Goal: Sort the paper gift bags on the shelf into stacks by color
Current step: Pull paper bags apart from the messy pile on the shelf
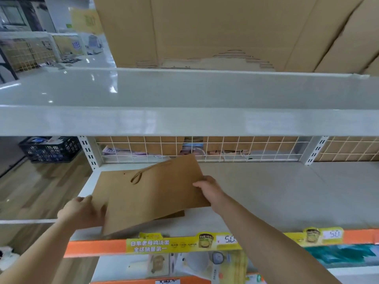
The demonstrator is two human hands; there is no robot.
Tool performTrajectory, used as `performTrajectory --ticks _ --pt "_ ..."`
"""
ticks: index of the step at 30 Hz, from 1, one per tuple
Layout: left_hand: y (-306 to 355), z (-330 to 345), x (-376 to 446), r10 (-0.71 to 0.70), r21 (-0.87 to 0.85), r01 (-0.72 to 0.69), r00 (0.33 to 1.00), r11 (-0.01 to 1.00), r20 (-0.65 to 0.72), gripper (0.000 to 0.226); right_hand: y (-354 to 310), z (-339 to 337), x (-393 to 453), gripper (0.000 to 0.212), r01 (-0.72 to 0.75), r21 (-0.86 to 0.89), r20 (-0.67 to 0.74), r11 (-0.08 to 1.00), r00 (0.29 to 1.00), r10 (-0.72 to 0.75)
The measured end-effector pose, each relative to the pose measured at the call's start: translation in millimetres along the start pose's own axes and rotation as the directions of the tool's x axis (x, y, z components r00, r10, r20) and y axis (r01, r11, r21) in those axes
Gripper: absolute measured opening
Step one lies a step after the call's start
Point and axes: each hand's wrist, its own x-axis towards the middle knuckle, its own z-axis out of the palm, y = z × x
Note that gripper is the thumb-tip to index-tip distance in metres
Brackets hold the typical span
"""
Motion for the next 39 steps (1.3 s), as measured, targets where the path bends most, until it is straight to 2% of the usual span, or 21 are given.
performTrajectory --ticks 2,6,8,10,11,13,15,17,20,22,24,27,30,33,36,39 --pt "-3 -2 5 -0.005 -0.153 0.004 1.0 0.988 -0.009 0.045 4 22 -1 0.042 -0.029 -0.114 0.067 0.993 0.997 0.036" --pt "-9 0 8 -0.002 -0.094 0.005 1.0 0.996 0.026 0.043 14 58 -5 0.048 0.044 -0.366 0.13 0.929 0.992 0.005" --pt "-9 1 5 0.008 -0.048 -0.007 0.999 0.999 0.033 0.044 19 69 -8 0.052 0.137 -0.566 0.096 0.813 0.99 -0.1" --pt "-10 2 5 0.01 0.026 -0.011 0.999 1.0 0.032 0.052 22 74 -10 0.062 0.167 -0.766 0.034 0.621 0.975 -0.22" --pt "-10 3 5 0.002 0.063 -0.004 1.0 0.998 0.03 0.057 23 73 -11 0.066 0.156 -0.828 0.012 0.538 0.965 -0.262" --pt "-6 6 1 -0.029 0.093 0.027 0.999 0.995 0.021 0.064 25 68 -11 0.07 0.145 -0.872 0.008 0.467 0.959 -0.282" --pt "0 8 -5 -0.04 0.104 0.041 0.999 0.994 -0.01 0.067 26 61 -10 0.068 0.164 -0.867 0.05 0.471 0.968 -0.245" --pt "12 7 -9 -0.015 0.16 0.026 0.997 0.987 -0.071 0.065 26 50 -13 0.059 0.18 -0.832 0.068 0.524 0.972 -0.225" --pt "36 3 -15 0.088 0.18 -0.061 0.985 0.982 -0.149 0.05 23 28 -19 0.046 0.182 -0.76 0.044 0.624 0.972 -0.23" --pt "57 3 -21 0.173 0.095 -0.159 0.971 0.983 -0.165 0.037 20 7 -24 0.043 0.167 -0.737 0.024 0.654 0.975 -0.222" --pt "78 6 -30 0.277 -0.001 -0.28 0.95 0.96 -0.146 0.026 13 -16 -28 0.04 0.145 -0.718 -0.008 0.681 0.976 -0.216" --pt "115 14 -52 0.39 0.053 -0.386 0.913 0.921 -0.117 0.015 0 -54 -33 0.033 0.093 -0.679 -0.072 0.728 0.979 -0.192" --pt "153 27 -79 0.476 0.032 -0.475 0.879 0.88 -0.034 0.01 -10 -94 -40 0.023 0.084 -0.657 -0.07 0.749 0.983 -0.172" --pt "195 45 -111 0.54 -0.065 -0.537 0.839 0.841 0.06 0.013 -20 -138 -48 0.013 0.095 -0.651 -0.031 0.753 0.988 -0.151" --pt "235 64 -147 0.571 -0.142 -0.556 0.812 0.819 0.117 0.013 -27 -184 -61 0.015 0.077 -0.688 -0.02 0.722 0.992 -0.125" --pt "269 87 -189 0.59 -0.129 -0.575 0.788 0.808 0.177 0.015 -26 -232 -77 0.017 0.051 -0.738 -0.004 0.673 0.997 -0.081"
